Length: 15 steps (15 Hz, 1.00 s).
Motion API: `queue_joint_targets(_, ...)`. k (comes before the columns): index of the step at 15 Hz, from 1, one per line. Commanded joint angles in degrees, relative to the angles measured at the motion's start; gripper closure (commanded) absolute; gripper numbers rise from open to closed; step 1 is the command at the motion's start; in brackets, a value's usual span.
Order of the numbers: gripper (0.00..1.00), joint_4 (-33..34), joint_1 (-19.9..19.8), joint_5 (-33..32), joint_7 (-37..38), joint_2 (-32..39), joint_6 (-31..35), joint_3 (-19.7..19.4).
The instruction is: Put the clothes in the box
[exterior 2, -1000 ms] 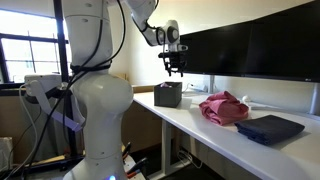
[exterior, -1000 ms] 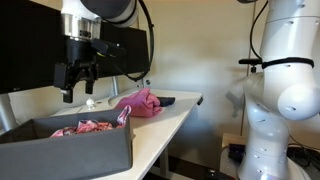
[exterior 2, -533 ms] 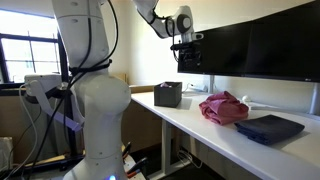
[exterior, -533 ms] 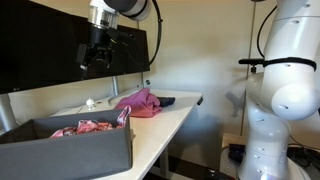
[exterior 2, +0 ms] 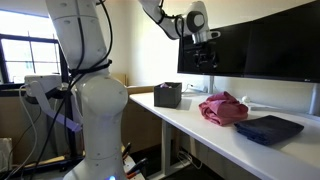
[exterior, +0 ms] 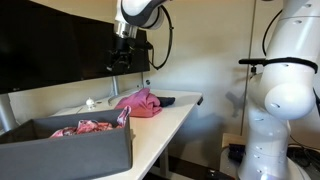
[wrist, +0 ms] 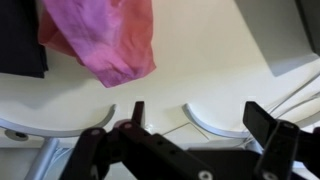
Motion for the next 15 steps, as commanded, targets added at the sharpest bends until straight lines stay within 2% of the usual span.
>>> queue_joint_targets(1,0.0,-4.06,-3.21,-2.54,-0.26,-1.78,3.38,-2.05)
queue_joint_targets(7,0.0,-5.33,-5.81,-2.27,-4.07,1.05,4.87,-5.86)
queue_joint_targets(15,0.0,-4.46,-7.48,-3.18,-6.45,7.05,7.11,-8.49)
